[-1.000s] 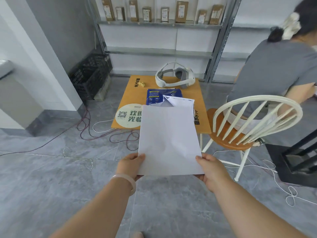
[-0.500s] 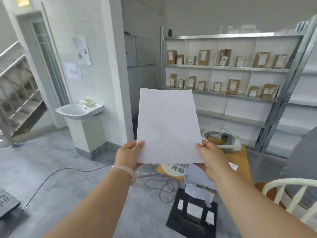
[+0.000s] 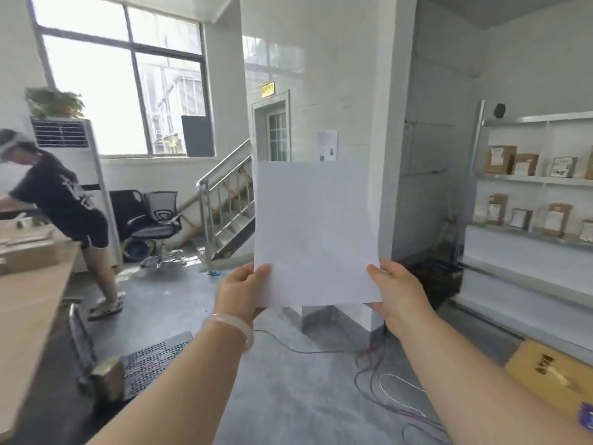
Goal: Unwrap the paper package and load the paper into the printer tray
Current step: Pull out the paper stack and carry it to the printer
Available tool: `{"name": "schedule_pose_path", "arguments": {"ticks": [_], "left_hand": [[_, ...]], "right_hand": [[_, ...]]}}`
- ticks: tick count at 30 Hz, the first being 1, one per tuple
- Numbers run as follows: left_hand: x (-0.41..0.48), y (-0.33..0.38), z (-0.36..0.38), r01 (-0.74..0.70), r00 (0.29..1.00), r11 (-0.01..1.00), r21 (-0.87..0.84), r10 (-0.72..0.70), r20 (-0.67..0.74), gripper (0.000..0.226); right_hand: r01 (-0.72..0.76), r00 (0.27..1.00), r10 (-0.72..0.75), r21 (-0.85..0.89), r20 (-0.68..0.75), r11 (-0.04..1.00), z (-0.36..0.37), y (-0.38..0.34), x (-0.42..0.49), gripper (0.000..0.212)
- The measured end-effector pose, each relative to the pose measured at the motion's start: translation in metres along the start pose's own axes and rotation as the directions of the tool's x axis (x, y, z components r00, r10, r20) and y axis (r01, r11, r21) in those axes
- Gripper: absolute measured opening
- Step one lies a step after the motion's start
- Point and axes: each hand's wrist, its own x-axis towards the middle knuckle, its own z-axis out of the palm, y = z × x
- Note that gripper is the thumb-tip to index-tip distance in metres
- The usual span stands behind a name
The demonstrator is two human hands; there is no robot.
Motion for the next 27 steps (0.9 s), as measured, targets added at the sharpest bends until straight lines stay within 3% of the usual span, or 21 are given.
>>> {"name": "schedule_pose_path", "arguments": {"ticks": [6, 11, 16, 20, 22, 27], "left_hand": [[0.017, 0.012, -0.106, -0.070, 0.958, 0.994, 0.087, 0.091, -0.273, 0.014], [-0.003, 0.025, -0.178, -0.115, 0.839, 0.978, 0.174, 0.189, -0.510, 0.013], [-0.053, 0.038, -0.231, -0.100, 0.635, 0.975, 0.197, 0.215, -0.742, 0.019], [-0.108, 0.040, -0.256, -0.112, 0.392, 0.966, 0.234, 0.260, -0.882, 0.010], [-0.141, 0.039, -0.264, -0.106, 0.263, 0.964, 0.246, 0.265, -0.928, 0.008], [-0.222, 0.044, -0.275, -0.137, 0.021, 0.956, 0.258, 0.264, -0.964, 0.006]], "right_hand": [[-0.060, 0.969, 0.051, 0.029, 0.243, 0.998, 0.124, 0.036, 0.017, 0.012], [-0.129, 0.856, 0.092, 0.037, 0.509, 0.991, 0.218, 0.057, 0.015, 0.016], [-0.199, 0.636, 0.128, 0.002, 0.761, 0.980, 0.298, 0.071, -0.016, 0.020], [-0.224, 0.440, 0.133, -0.035, 0.888, 0.974, 0.345, 0.083, -0.058, 0.016], [-0.244, 0.323, 0.139, -0.060, 0.936, 0.968, 0.363, 0.090, -0.086, 0.019], [-0.275, 0.081, 0.160, -0.133, 0.984, 0.952, 0.395, 0.101, -0.169, 0.015]]}}
